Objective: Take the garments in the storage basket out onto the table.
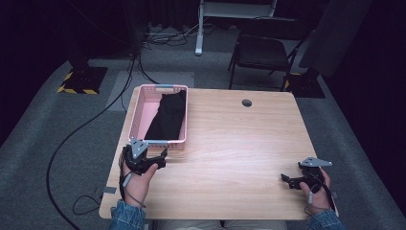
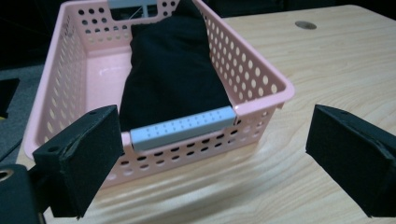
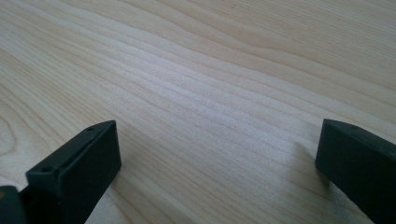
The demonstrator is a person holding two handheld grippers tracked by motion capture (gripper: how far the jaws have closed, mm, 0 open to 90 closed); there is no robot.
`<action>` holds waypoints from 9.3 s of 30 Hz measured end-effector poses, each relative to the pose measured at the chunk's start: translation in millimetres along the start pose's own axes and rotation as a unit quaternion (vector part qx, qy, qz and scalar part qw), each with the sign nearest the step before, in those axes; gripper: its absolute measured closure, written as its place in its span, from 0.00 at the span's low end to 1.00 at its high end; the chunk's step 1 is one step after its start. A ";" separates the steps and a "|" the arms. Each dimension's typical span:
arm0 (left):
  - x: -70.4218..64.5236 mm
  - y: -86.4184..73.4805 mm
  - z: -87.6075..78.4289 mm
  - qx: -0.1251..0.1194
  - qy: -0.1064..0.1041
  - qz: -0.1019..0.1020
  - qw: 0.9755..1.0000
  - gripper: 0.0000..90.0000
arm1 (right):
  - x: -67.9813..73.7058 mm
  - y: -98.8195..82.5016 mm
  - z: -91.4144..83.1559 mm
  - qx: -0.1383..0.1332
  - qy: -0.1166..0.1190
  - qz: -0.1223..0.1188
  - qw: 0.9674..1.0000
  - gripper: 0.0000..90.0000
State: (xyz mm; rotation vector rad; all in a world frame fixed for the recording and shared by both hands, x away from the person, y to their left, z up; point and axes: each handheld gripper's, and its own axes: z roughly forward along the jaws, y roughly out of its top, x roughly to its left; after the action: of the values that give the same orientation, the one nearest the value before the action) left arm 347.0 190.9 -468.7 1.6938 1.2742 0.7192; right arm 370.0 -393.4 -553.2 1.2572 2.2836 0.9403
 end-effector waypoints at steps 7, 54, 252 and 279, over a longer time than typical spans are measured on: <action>1.5 8.8 1.0 -0.008 -0.004 -0.009 1.000 0.04 | 0.0 0.0 0.0 0.000 0.000 0.000 1.000 0.00; 8.8 59.9 55.4 0.001 -0.015 0.003 1.000 0.03 | 0.0 -0.1 0.0 0.000 0.000 0.000 1.000 0.00; -63.8 166.9 131.5 0.010 -0.095 0.059 0.994 0.63 | 0.1 0.1 0.1 0.000 -0.001 0.001 1.000 0.00; -125.5 160.1 152.9 0.014 -0.147 0.081 0.986 0.62 | 0.1 0.1 0.1 0.000 -0.001 0.001 1.000 0.00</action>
State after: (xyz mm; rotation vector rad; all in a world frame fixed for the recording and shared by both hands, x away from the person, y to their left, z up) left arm 508.2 11.0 -388.5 1.8631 0.9540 0.5214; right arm 370.1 -393.2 -553.2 1.2586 2.2813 0.9401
